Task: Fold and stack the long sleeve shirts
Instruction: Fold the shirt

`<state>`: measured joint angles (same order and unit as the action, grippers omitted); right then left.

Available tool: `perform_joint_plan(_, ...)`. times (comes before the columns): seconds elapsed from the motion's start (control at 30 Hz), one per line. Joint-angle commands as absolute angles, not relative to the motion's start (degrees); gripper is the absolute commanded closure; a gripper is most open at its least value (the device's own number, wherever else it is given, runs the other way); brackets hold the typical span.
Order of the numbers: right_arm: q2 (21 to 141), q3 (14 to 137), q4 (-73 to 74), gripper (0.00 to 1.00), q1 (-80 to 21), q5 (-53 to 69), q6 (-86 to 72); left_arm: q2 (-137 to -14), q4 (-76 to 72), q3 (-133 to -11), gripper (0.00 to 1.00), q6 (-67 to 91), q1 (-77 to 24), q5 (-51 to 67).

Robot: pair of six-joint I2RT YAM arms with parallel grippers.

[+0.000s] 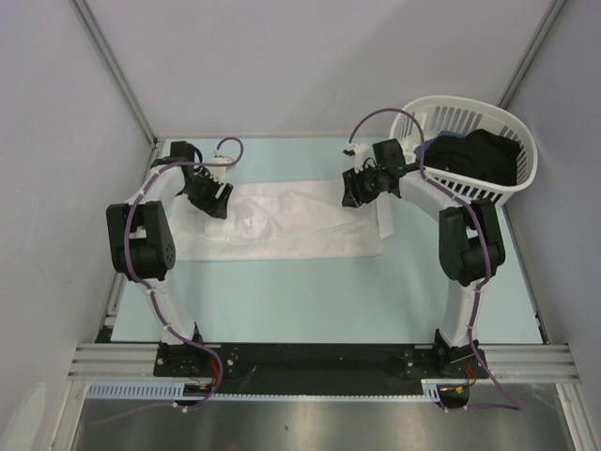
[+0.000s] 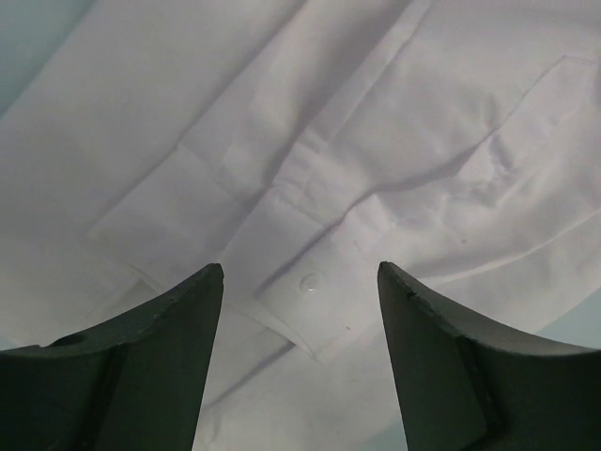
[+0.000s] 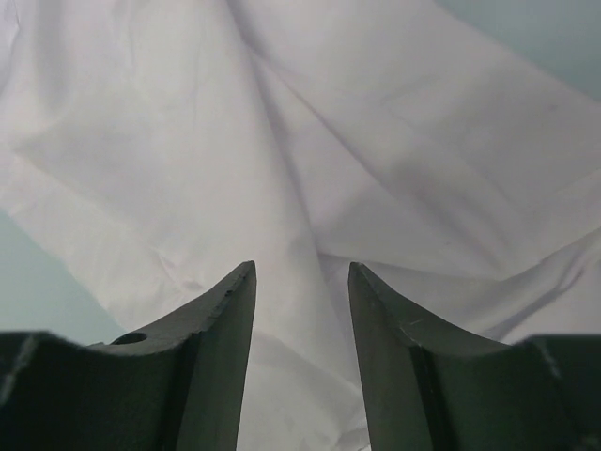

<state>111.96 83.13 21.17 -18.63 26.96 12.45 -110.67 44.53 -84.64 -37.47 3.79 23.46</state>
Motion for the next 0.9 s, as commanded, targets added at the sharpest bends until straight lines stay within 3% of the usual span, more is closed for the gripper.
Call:
perform_joint_plan(0.0,112.8,88.8,20.2,0.49,-17.4,30.1,12.4,-112.6,45.8,-90.2,0.27,-38.1,4.4,20.0)
perform_joint_plan(0.47,124.6,97.6,25.6,0.47,-20.9,33.7,14.8,-118.3,50.1,-96.0,0.23,-38.4,7.6,19.0)
perform_joint_plan(0.53,125.8,98.3,25.8,0.53,-21.7,32.6,15.6,-118.4,50.4,-95.9,0.23,-38.7,7.8,19.0)
perform_joint_plan(0.6,126.5,99.2,25.7,0.66,-21.8,32.0,16.1,-118.4,50.5,-95.8,0.24,-38.8,8.2,19.0)
perform_joint_plan(0.7,127.4,100.5,25.8,0.96,-21.9,31.1,16.3,-118.7,50.3,-96.1,0.25,-38.6,8.8,19.4)
perform_joint_plan(0.87,125.4,100.4,22.8,1.0,-21.6,26.7,14.7,-119.0,49.0,-98.6,0.27,-37.4,10.5,19.4)
